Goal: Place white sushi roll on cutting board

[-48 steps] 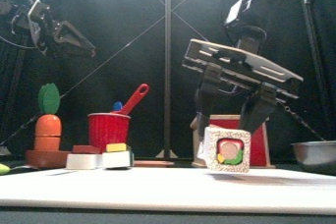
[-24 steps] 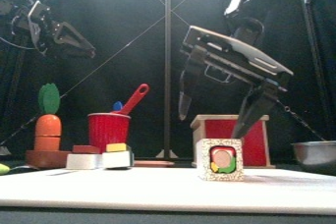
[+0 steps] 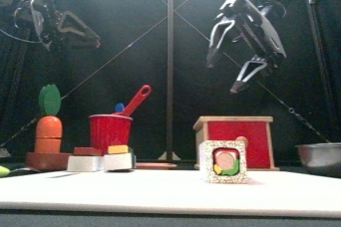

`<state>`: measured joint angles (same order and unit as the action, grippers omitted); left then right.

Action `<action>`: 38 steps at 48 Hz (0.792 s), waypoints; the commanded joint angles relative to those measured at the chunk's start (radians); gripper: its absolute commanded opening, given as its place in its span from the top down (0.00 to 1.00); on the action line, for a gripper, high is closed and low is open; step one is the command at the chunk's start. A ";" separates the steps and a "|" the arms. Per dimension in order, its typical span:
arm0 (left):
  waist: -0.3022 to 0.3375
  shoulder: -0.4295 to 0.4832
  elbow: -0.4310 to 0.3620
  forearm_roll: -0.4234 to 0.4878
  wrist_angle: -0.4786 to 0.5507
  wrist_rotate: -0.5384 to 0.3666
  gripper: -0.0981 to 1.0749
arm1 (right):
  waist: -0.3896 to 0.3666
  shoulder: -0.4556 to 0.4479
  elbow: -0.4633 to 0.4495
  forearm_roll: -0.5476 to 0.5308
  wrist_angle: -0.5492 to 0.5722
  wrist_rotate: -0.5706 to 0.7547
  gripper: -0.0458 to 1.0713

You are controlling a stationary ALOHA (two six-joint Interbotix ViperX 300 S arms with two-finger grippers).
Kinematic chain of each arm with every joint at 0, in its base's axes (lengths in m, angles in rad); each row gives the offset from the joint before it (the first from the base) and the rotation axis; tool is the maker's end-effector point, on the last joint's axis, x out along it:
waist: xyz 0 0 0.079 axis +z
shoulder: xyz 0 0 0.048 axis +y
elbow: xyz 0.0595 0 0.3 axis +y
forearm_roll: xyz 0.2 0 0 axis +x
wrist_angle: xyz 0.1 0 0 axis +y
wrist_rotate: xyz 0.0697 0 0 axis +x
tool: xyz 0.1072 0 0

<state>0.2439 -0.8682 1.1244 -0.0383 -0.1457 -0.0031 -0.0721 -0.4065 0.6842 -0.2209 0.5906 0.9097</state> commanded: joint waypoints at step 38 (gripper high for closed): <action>0.002 0.041 -0.014 -0.097 -0.038 0.005 0.35 | -0.101 -0.014 0.075 0.368 -0.293 -0.678 0.03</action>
<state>0.2454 -0.8283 1.1229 -0.1365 -0.1810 -0.0015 -0.1825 -0.4142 0.7854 0.1457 0.3099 0.2301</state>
